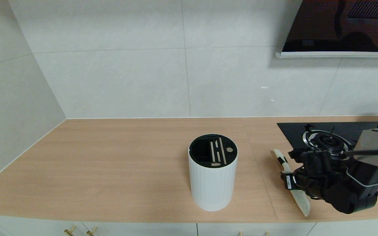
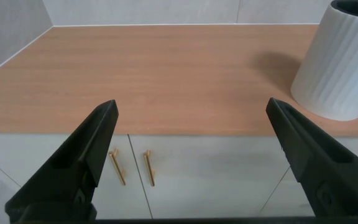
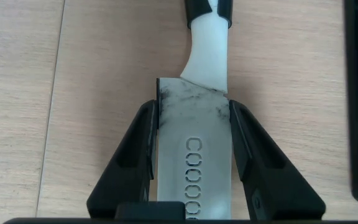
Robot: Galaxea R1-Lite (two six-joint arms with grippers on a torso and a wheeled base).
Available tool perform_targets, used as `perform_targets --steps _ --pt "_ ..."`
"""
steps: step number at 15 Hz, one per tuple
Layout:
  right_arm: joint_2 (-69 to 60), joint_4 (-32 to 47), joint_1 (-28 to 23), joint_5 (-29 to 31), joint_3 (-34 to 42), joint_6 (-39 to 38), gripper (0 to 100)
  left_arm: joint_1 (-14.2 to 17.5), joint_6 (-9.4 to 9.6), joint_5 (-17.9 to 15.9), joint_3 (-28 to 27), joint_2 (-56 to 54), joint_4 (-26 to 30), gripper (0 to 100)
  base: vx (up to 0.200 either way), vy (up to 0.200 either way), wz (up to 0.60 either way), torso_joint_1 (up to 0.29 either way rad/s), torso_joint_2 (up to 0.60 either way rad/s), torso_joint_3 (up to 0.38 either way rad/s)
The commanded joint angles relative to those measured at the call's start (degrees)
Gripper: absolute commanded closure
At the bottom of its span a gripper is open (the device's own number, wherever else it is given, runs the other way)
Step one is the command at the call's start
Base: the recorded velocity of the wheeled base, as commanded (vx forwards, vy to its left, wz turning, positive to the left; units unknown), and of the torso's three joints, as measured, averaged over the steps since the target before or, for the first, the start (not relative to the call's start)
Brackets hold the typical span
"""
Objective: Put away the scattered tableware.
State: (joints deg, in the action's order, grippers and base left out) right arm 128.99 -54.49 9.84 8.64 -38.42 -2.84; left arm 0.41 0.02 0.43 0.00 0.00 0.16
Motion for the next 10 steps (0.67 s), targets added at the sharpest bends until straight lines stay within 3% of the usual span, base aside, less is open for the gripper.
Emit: perform_targets --steps 1,6,10 --pt "-3.8 -0.1 0.2 0.1 0.7 -0.1 100 0.0 -0.02 0.0 0.0 0.1 -0.1 0 0.000 0.000 0.00 0.000 0.00 0.000" --pt "-17.3 0.6 2.4 0.0 1.7 0.1 100 0.0 0.33 0.0 0.0 0.1 -0.1 0 0.000 0.000 0.00 0.000 0.00 0.000" --pt "-31.0 17.8 10.7 -0.4 -9.9 0.3 100 0.0 0.68 -0.1 0.0 0.1 -0.1 0 0.000 0.000 0.00 0.000 0.00 0.000"
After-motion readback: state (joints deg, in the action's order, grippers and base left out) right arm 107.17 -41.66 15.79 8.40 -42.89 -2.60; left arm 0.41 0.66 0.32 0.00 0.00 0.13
